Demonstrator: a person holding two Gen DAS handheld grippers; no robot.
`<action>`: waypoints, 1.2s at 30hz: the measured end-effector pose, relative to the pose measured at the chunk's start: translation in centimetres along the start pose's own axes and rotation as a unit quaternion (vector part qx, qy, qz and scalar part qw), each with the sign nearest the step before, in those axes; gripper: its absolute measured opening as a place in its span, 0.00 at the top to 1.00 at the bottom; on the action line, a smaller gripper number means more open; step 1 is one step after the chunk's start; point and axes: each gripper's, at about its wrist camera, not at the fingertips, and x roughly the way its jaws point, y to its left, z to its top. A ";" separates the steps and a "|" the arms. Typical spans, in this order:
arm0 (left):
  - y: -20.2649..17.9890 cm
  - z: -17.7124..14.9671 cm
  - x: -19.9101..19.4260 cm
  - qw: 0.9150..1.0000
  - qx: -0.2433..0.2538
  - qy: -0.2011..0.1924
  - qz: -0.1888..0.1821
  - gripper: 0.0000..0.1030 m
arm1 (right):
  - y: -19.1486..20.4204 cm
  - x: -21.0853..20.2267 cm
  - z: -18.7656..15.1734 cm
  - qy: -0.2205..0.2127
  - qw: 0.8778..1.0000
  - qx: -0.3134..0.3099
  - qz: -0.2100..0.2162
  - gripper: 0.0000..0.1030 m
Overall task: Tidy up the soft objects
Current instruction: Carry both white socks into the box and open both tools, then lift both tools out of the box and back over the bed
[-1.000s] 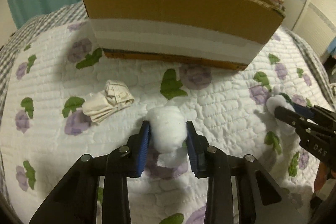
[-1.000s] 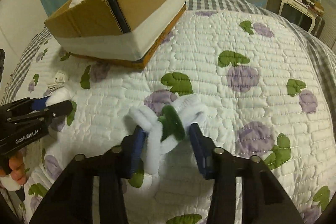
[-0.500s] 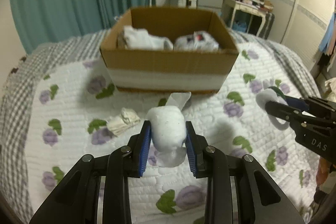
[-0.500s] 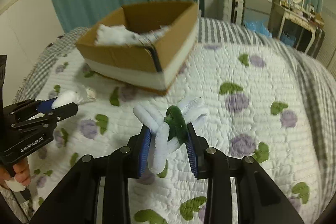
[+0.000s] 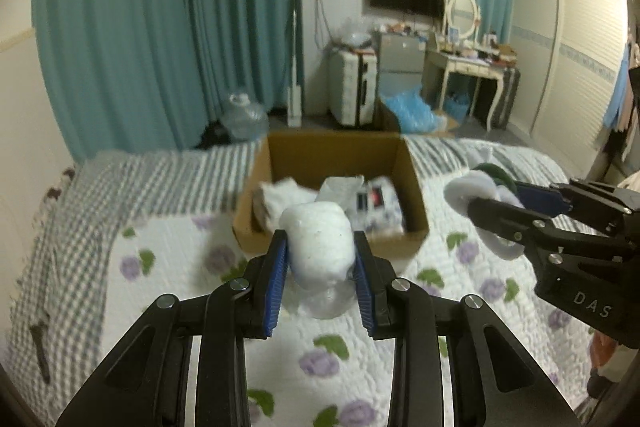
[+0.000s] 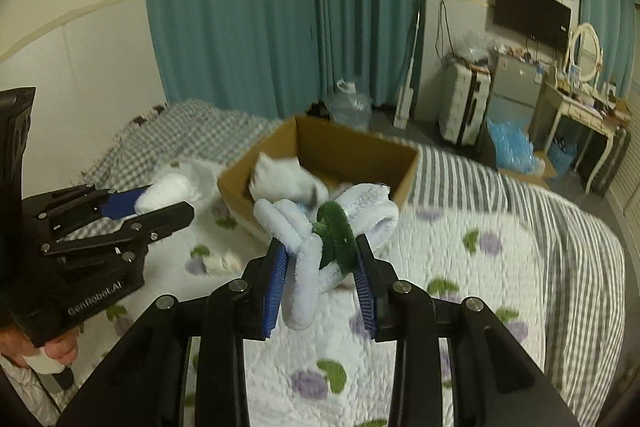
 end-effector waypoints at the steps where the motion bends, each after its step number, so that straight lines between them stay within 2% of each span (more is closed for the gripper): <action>1: 0.2 0.4 0.0 1.000 0.001 -0.004 0.001 0.70 | 0.1 0.0 0.6 -0.004 1.000 0.000 0.002 0.69; 9: 2.0 3.5 3.3 1.000 -0.003 -0.013 0.009 0.70 | -0.1 2.1 5.6 -0.029 1.000 0.002 0.009 0.69; 15: 2.3 4.3 7.5 1.000 0.007 0.000 0.014 0.71 | -1.0 6.4 7.8 -0.025 1.000 0.004 -0.001 0.69; 21: 2.3 3.9 13.0 0.999 0.039 0.028 0.023 0.71 | -3.5 12.3 7.6 0.002 0.999 0.041 0.009 0.69; 25: 2.5 3.3 15.5 0.998 0.039 0.042 0.017 0.70 | -4.8 15.7 6.1 0.028 0.998 0.053 0.010 0.69; 29: 2.4 2.8 16.6 0.998 0.040 0.040 0.002 0.68 | -5.3 17.5 5.6 0.036 0.998 0.050 0.007 0.68; 31: 2.0 2.9 16.9 0.998 0.040 0.039 -0.004 0.67 | -5.5 17.9 5.5 0.038 0.998 0.055 0.006 0.62; 33: 2.0 2.9 17.2 0.998 0.040 0.055 -0.007 0.62 | -5.8 18.3 5.4 0.041 0.998 0.057 0.004 0.44; 35: 2.2 3.0 17.0 0.998 0.033 0.058 -0.014 0.43 | -6.0 18.0 5.4 0.036 0.997 0.062 -0.001 0.40; 36: 2.4 3.1 16.4 0.998 0.027 0.053 -0.013 0.40 | -6.1 17.8 5.4 0.034 0.997 0.066 0.001 0.37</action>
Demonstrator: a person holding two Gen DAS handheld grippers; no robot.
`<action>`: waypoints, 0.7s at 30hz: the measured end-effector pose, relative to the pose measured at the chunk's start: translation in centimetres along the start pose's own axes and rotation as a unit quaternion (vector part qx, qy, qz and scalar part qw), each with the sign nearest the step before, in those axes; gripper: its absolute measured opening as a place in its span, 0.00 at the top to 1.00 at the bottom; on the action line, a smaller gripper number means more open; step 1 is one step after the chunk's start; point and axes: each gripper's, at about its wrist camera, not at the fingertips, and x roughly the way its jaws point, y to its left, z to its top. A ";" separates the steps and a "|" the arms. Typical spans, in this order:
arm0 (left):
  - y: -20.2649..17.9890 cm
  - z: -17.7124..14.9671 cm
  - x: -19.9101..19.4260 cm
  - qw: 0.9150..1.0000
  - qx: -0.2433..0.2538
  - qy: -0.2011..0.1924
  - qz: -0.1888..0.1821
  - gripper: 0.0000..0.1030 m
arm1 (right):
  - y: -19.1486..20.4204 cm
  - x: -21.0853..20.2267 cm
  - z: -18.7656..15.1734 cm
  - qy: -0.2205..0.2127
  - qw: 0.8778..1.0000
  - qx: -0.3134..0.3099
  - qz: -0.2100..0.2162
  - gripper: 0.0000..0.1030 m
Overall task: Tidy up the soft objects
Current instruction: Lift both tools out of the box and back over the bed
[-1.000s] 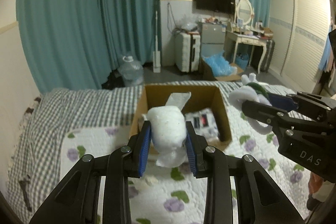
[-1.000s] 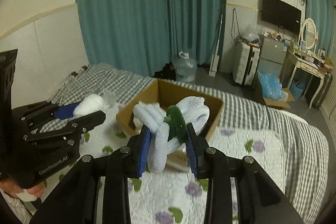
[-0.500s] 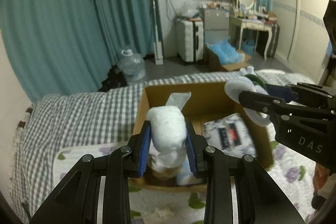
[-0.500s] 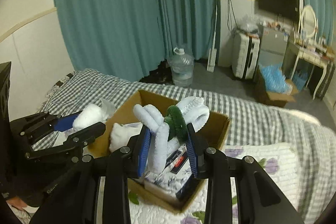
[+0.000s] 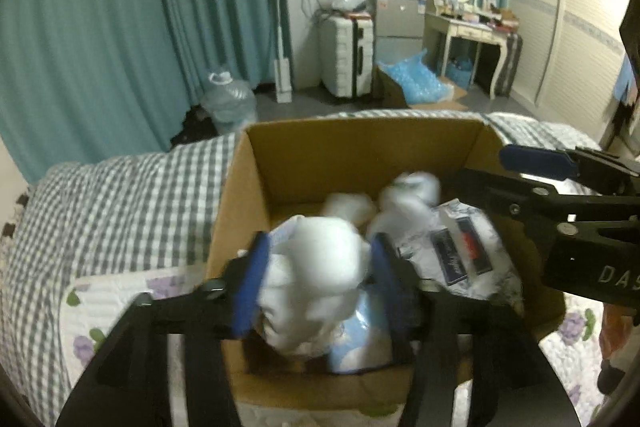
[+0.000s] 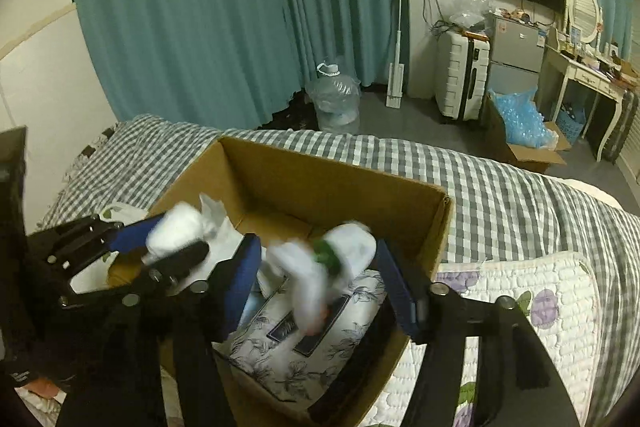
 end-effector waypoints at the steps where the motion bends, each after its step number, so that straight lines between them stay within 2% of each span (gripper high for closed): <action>1: 0.1 0.1 -0.5 1.000 -0.004 -0.004 0.002 0.38 | 0.0 -0.3 0.1 -0.001 1.000 0.003 0.002 0.34; 5: 0.9 0.9 -3.7 1.000 -0.016 -0.018 0.003 0.37 | 0.4 -2.9 0.6 -0.016 1.000 -0.003 -0.007 0.31; 8: 1.7 2.0 -7.7 0.999 -0.024 -0.043 0.009 0.37 | 1.2 -5.9 1.4 -0.034 0.999 -0.012 -0.015 0.20; 9: 1.9 2.3 -8.7 0.998 -0.023 -0.050 0.013 0.37 | 1.7 -7.4 1.8 -0.044 0.999 -0.015 -0.017 0.20; 11: 2.2 3.0 -11.0 0.997 -0.021 -0.065 0.023 0.27 | 2.5 -10.0 2.4 -0.059 0.998 -0.021 -0.020 0.17; 13: 2.4 3.2 -14.0 0.995 -0.016 -0.090 0.036 0.23 | 3.3 -12.6 2.9 -0.073 0.997 -0.028 -0.022 0.12; 15: 2.6 3.4 -17.5 0.992 -0.012 -0.114 0.048 0.22 | 4.5 -15.4 3.3 -0.089 0.995 -0.038 -0.025 0.10; 17: 3.0 3.3 -19.6 0.990 -0.010 -0.125 0.057 0.15 | 5.7 -18.2 3.6 -0.108 0.993 -0.047 -0.026 0.07; 21: 3.8 2.4 -24.4 0.985 -0.004 -0.156 0.078 0.14 | 8.0 -22.5 3.6 -0.131 0.990 -0.057 -0.022 0.04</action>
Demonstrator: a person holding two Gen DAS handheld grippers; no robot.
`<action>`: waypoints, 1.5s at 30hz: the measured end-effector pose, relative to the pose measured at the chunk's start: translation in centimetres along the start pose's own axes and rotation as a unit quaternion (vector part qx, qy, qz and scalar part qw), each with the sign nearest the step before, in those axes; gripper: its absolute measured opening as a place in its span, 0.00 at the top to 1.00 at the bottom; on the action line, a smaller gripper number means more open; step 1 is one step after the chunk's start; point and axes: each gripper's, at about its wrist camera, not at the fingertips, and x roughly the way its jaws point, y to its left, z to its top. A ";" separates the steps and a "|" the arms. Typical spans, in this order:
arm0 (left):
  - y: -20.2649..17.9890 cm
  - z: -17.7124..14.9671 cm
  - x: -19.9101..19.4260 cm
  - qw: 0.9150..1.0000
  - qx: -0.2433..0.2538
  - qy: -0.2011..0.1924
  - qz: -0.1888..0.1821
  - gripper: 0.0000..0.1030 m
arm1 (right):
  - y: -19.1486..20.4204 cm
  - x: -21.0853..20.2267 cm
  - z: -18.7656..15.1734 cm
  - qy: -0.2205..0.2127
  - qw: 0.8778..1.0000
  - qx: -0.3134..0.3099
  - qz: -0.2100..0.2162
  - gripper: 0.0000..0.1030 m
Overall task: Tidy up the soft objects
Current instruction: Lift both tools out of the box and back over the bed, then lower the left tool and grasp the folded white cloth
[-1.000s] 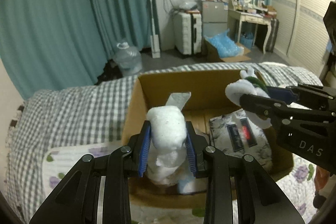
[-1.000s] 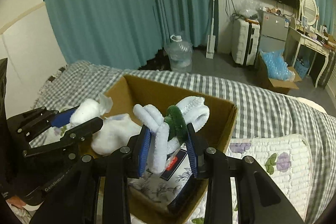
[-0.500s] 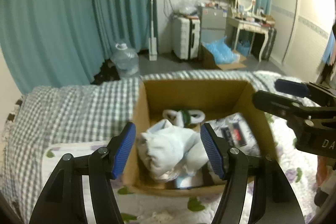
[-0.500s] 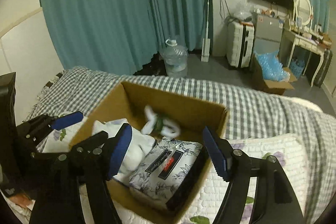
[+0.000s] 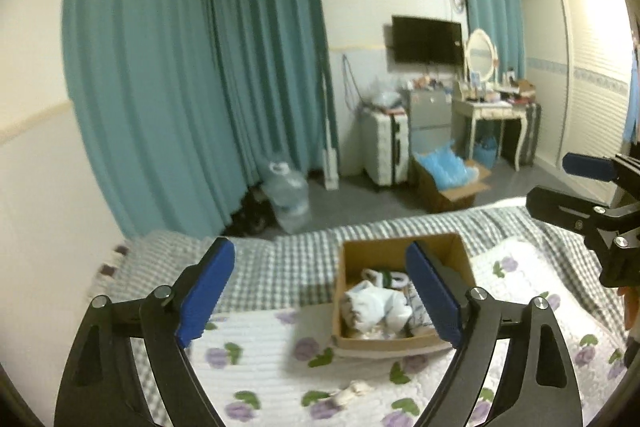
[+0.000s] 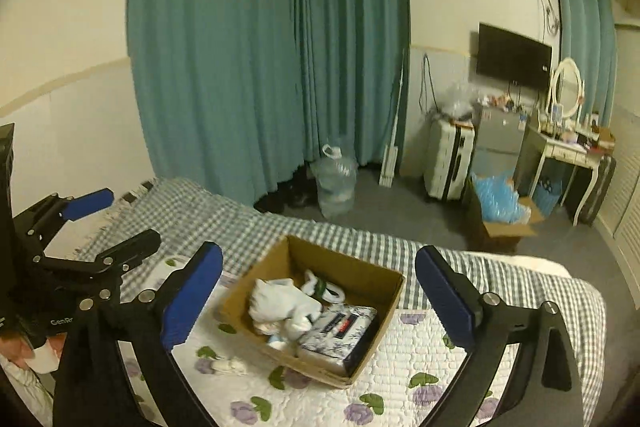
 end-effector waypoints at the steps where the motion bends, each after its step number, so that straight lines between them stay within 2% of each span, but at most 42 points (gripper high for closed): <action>1: 0.2 -0.2 -0.5 1.000 0.001 -0.003 0.001 0.14 | 0.5 -0.9 0.1 -0.004 1.000 -0.003 0.001 0.04; 6: 1.1 -1.8 -2.7 1.000 0.009 -0.007 0.007 0.14 | 3.2 -3.8 -0.2 -0.012 1.000 -0.019 0.003 0.03; 12: 1.3 -6.0 -1.9 1.000 0.009 0.014 -0.003 0.14 | 5.5 -3.6 -3.9 0.008 1.000 -0.022 0.013 0.03; 20: 1.2 -11.4 2.8 0.997 0.003 0.071 -0.022 0.14 | 6.0 2.4 -11.4 0.083 0.996 0.010 0.021 0.03; 33: 0.0 -19.4 11.2 0.987 -0.001 0.148 -0.059 0.14 | 4.9 12.1 -21.0 0.179 0.983 0.043 -0.015 0.03; 38: -0.9 -21.8 13.9 0.981 -0.001 0.178 -0.083 0.16 | 4.4 14.6 -23.5 0.202 0.978 0.051 -0.026 0.03; 42: -1.6 -23.7 16.0 0.972 0.006 0.211 -0.099 0.16 | 3.8 16.0 -24.5 0.214 0.974 0.060 -0.032 0.03; 45: -2.1 -24.5 16.9 0.969 0.005 0.223 -0.111 0.18 | 3.2 16.6 -24.8 0.214 0.974 0.070 -0.030 0.03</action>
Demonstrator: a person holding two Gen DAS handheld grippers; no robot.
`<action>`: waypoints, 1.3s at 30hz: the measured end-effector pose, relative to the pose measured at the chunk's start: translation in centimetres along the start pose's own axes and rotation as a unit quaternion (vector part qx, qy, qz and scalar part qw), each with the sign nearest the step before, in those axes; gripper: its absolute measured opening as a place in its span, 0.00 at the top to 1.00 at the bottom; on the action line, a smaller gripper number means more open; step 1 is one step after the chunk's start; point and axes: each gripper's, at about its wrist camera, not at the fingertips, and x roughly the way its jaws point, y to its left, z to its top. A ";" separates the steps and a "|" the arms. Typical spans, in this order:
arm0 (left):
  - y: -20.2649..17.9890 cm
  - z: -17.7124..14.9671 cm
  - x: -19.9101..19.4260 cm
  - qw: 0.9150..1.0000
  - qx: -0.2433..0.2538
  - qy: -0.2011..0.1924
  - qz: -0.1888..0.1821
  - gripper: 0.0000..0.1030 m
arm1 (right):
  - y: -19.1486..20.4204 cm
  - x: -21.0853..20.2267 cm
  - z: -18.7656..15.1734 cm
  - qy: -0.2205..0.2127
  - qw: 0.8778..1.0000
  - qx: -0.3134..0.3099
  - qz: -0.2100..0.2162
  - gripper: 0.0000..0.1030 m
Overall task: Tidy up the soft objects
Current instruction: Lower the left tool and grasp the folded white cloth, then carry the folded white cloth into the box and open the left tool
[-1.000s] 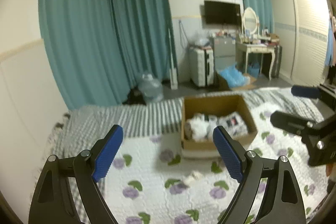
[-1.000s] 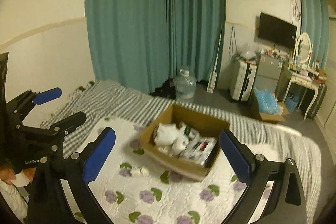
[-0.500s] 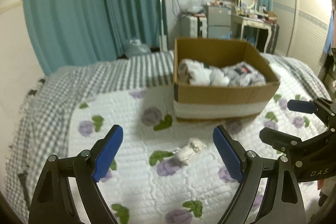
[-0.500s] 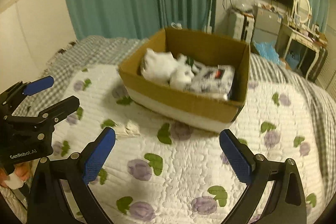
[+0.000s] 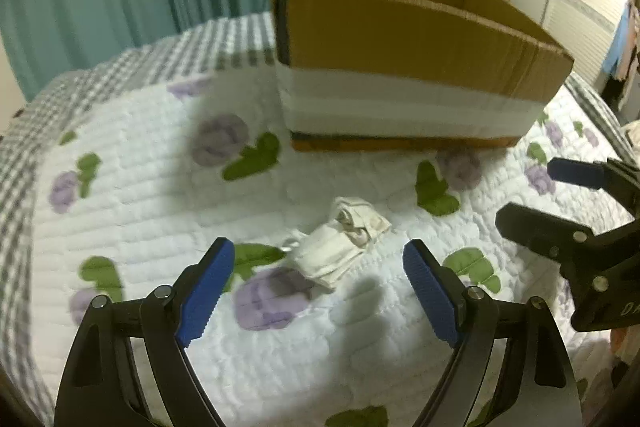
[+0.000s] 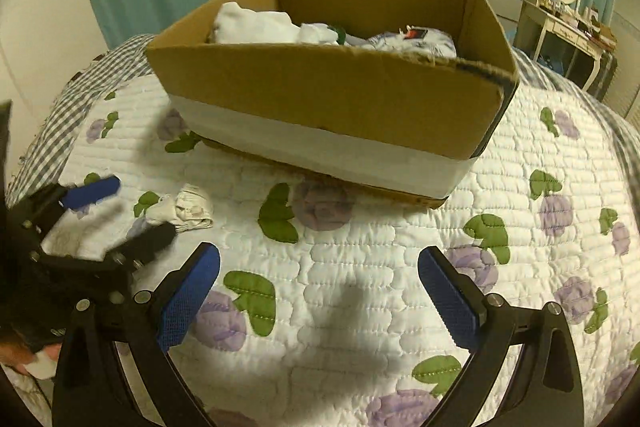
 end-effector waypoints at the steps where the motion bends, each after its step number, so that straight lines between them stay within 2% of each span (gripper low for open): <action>1: -0.1 0.0 0.3 1.000 -0.002 0.003 -0.003 0.25 | -0.2 0.2 0.0 0.001 1.000 0.003 0.000 0.03; 2: -0.1 0.1 0.8 1.000 -0.006 0.009 -0.007 0.30 | -0.3 0.4 0.0 0.002 1.000 0.007 0.000 0.03; 4: -0.5 0.1 1.7 1.000 -0.010 0.018 -0.012 0.33 | -0.8 0.8 -0.1 0.006 1.000 0.016 0.004 0.03; 7: -1.2 0.0 2.5 1.000 -0.012 0.017 -0.018 0.44 | -1.2 1.2 -0.2 0.009 1.000 0.027 0.014 0.03; 14: -1.7 -0.7 2.2 1.000 -0.016 0.004 -0.025 0.53 | -1.7 2.0 -0.2 0.014 0.999 0.036 0.014 0.03; 19: -1.6 -0.6 0.7 0.999 -0.021 0.002 -0.031 0.54 | -1.8 1.7 -0.3 0.010 0.999 0.039 0.008 0.03; 27: -1.8 1.5 -3.7 1.000 -0.019 -0.021 -0.013 0.54 | -1.9 -0.7 0.1 -0.012 0.999 0.032 0.002 0.03; 32: -3.1 3.3 -7.8 0.999 -0.014 -0.047 0.006 0.54 | -1.9 -3.8 0.9 -0.034 0.999 0.031 0.009 0.03; 39: -4.9 6.4 -13.3 0.995 -0.011 -0.095 0.027 0.54 | -2.0 -10.7 3.2 -0.080 0.997 0.012 0.017 0.03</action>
